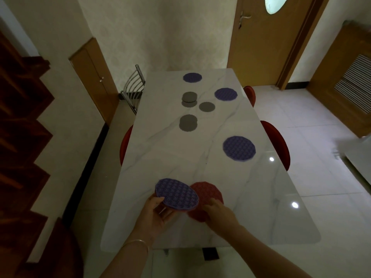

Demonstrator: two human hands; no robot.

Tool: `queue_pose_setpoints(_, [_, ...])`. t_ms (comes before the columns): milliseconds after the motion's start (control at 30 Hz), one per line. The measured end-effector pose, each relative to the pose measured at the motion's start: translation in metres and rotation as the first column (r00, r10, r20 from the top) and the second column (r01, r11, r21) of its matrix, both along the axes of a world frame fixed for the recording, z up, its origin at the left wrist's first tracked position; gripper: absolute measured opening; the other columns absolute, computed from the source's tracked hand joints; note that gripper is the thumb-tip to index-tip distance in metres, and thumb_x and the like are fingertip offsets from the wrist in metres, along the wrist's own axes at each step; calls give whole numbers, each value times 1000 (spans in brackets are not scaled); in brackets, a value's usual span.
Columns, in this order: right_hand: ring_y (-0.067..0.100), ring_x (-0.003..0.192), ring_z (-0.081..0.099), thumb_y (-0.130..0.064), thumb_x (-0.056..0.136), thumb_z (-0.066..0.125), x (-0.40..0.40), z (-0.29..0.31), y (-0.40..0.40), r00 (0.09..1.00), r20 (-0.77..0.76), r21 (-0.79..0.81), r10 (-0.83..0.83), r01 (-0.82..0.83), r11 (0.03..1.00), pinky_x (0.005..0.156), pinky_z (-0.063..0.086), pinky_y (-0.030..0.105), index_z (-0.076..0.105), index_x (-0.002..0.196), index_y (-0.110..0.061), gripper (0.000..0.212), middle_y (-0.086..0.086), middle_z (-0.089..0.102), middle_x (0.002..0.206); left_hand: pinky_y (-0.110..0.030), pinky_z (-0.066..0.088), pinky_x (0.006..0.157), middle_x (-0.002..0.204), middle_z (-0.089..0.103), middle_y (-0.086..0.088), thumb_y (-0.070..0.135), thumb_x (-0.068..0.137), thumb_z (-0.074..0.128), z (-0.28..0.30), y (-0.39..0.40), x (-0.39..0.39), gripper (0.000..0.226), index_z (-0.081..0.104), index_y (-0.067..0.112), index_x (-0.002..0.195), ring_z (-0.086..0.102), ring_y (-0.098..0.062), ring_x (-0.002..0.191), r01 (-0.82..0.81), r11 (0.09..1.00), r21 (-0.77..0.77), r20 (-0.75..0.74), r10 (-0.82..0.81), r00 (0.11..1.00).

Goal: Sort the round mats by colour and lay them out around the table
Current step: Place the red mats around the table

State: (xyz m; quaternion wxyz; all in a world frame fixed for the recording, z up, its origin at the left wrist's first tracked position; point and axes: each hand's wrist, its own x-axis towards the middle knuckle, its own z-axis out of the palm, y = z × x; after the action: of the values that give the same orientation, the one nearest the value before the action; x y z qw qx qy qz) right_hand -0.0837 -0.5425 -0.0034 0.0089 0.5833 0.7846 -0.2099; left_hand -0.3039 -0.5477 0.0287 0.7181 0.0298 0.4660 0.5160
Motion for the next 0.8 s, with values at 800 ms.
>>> queue_pose_setpoints(800, [21, 96, 62, -49, 88, 53, -226, 122, 85, 949, -309, 205, 61, 3, 979, 81, 45, 26, 56, 125, -25, 44, 4, 66, 111, -34, 59, 70, 112, 71, -14, 26, 79, 65, 53, 78, -173, 48, 63, 12, 125, 69, -27, 98, 169, 963, 212, -38, -164, 986])
